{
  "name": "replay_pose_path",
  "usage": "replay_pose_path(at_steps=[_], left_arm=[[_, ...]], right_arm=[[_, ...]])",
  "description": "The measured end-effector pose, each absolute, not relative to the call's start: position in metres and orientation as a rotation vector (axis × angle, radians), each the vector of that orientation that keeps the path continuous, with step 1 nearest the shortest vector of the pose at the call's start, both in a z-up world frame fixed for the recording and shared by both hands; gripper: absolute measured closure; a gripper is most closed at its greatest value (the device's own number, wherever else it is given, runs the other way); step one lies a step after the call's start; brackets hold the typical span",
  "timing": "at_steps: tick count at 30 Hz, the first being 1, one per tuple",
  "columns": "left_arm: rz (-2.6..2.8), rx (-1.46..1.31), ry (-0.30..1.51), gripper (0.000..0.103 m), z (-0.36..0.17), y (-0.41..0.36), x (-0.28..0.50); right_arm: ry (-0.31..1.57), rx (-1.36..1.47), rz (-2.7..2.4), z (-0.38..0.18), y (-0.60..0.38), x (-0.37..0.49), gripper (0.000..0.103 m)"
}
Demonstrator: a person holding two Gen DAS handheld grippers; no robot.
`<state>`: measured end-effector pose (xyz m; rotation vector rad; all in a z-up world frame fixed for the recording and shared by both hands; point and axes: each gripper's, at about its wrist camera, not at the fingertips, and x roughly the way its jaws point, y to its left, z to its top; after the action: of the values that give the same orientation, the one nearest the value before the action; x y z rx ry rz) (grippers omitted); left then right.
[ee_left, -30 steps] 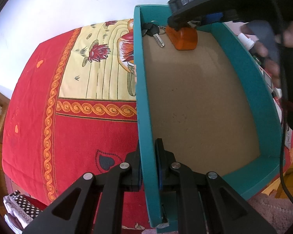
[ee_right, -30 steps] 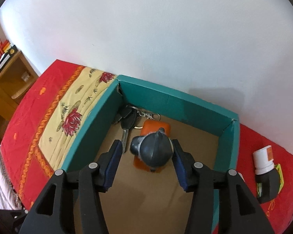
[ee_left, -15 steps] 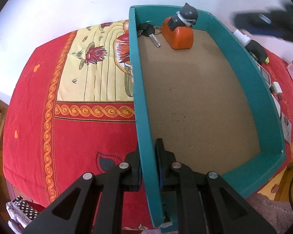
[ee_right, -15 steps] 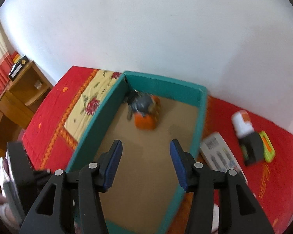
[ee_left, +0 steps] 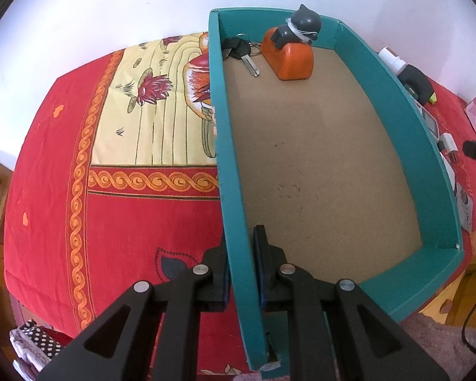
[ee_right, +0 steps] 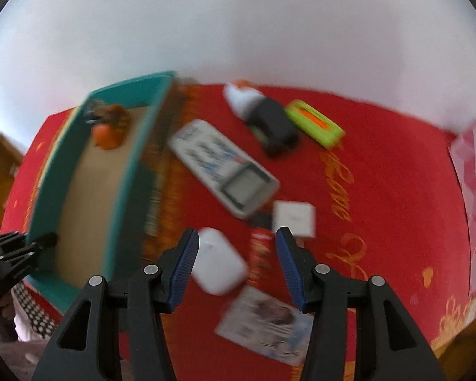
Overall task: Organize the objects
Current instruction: 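Move the right gripper to the white plug charger and grasp it, then carry the white charger into the tray and open the right gripper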
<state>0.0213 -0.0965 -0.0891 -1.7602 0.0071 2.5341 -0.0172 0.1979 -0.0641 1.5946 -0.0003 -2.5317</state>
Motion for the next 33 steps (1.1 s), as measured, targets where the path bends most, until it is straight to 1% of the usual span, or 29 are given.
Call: replay_pose_path(at_steps=[3, 7, 17, 21, 24, 29, 33], left_arm=[[2.540, -1.760, 0.025, 0.092, -0.089, -0.095, 0.021], [2.542, -1.789, 0.005, 0.092, -0.089, -0.094, 0.019], [2.564, -1.846, -0.023, 0.092, -0.089, -0.092, 0.015], [2.567, -1.855, -0.042, 0.092, -0.090, -0.093, 0.014], [2.554, -1.854, -0.030, 0.092, -0.090, -0.093, 0.013], [2.535, -1.861, -0.001, 0.092, -0.090, -0.092, 0.011], [2.526, -1.855, 0.010, 0.092, -0.090, -0.093, 0.010]], right_arm=[[-0.061, 1.627, -2.543, -0.075, 0.219, -0.019, 0.051], [-0.129, 1.636, -2.533, -0.087, 0.234, -0.025, 0.051], [-0.269, 1.620, -2.477, -0.108, 0.248, -0.039, 0.051], [-0.272, 1.618, -2.477, -0.108, 0.249, -0.040, 0.052], [-0.308, 1.623, -2.481, -0.108, 0.250, -0.044, 0.052], [-0.213, 1.661, -2.506, -0.108, 0.238, -0.049, 0.052], [-0.220, 1.681, -2.516, -0.108, 0.237, -0.051, 0.051]])
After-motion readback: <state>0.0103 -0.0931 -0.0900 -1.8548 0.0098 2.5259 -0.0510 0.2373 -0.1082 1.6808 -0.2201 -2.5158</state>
